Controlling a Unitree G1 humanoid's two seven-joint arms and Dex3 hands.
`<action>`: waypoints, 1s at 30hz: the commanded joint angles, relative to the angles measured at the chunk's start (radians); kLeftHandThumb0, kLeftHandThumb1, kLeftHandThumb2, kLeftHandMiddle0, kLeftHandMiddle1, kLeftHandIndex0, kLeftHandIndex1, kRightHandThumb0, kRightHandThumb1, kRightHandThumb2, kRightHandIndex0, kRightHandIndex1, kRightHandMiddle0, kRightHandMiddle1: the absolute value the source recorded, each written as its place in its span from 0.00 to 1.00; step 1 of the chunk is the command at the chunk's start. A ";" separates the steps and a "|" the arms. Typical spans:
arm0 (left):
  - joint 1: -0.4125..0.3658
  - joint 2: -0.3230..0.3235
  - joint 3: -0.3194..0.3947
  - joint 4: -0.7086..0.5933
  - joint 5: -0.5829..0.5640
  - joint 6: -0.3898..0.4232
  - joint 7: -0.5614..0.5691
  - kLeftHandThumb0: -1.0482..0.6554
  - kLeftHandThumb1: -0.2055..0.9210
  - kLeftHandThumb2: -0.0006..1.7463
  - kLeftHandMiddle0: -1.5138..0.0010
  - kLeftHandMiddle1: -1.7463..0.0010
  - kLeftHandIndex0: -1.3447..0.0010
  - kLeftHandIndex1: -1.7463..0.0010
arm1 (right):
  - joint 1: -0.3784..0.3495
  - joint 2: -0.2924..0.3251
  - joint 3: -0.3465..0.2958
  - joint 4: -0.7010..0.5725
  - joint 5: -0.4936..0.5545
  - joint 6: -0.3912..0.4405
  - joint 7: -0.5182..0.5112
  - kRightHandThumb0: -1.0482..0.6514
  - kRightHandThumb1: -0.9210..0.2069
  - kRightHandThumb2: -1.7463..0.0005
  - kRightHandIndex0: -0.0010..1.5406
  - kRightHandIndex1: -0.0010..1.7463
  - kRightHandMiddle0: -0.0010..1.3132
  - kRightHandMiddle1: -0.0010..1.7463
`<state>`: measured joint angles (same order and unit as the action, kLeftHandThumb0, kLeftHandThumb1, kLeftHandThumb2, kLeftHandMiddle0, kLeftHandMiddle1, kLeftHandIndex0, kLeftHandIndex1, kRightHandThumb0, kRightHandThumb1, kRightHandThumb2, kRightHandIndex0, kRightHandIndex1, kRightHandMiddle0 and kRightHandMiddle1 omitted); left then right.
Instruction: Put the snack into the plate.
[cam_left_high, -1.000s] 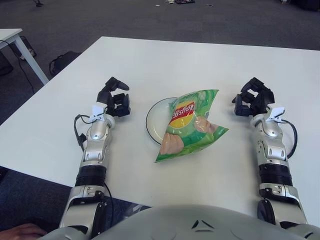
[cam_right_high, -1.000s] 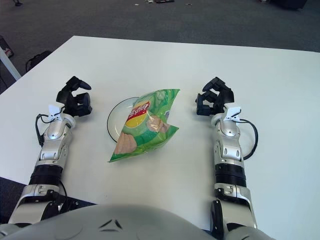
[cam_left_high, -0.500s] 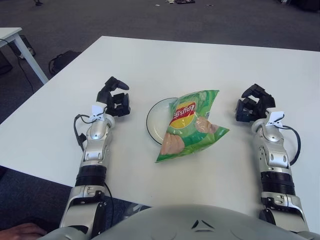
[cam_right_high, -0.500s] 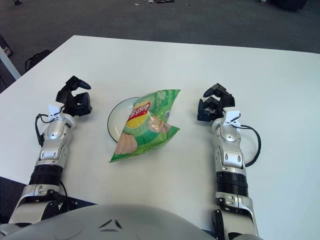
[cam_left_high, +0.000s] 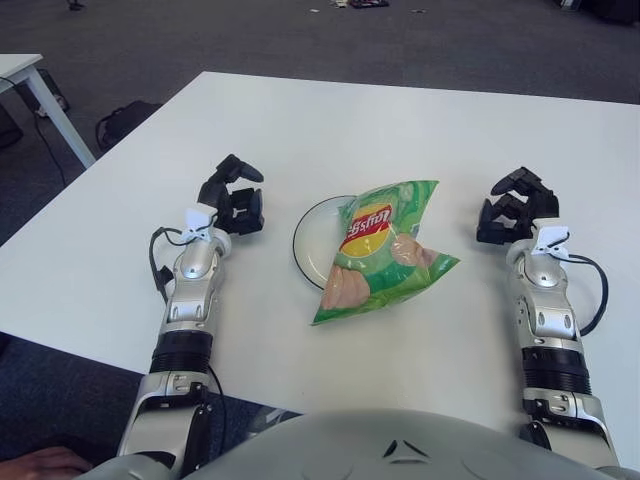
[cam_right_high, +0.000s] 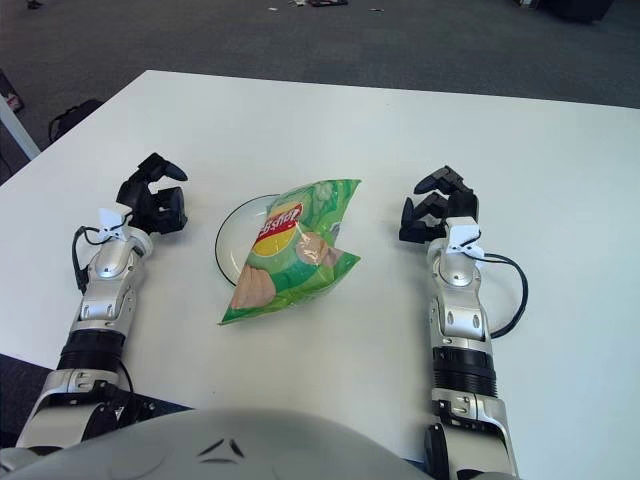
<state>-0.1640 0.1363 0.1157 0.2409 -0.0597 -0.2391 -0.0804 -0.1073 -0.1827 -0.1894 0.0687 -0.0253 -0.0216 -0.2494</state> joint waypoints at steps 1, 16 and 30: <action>0.109 -0.020 -0.010 0.062 -0.005 0.010 -0.016 0.35 0.55 0.69 0.17 0.00 0.60 0.00 | 0.129 0.083 0.015 0.069 -0.014 -0.034 -0.024 0.61 0.86 0.00 0.57 1.00 0.51 1.00; 0.061 0.002 -0.029 0.118 -0.022 0.015 -0.086 0.35 0.55 0.68 0.18 0.00 0.60 0.00 | 0.178 0.082 0.038 0.081 -0.058 -0.127 -0.068 0.61 0.87 0.00 0.58 1.00 0.52 0.99; -0.018 -0.001 -0.041 0.211 -0.027 0.005 -0.137 0.35 0.55 0.68 0.19 0.00 0.60 0.00 | 0.236 0.095 0.026 0.046 -0.053 -0.146 -0.104 0.61 0.88 0.00 0.59 1.00 0.53 0.98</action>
<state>-0.2456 0.1720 0.0918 0.3543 -0.0737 -0.2284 -0.1914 -0.0933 -0.1907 -0.1701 0.0518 -0.0698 -0.1443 -0.3307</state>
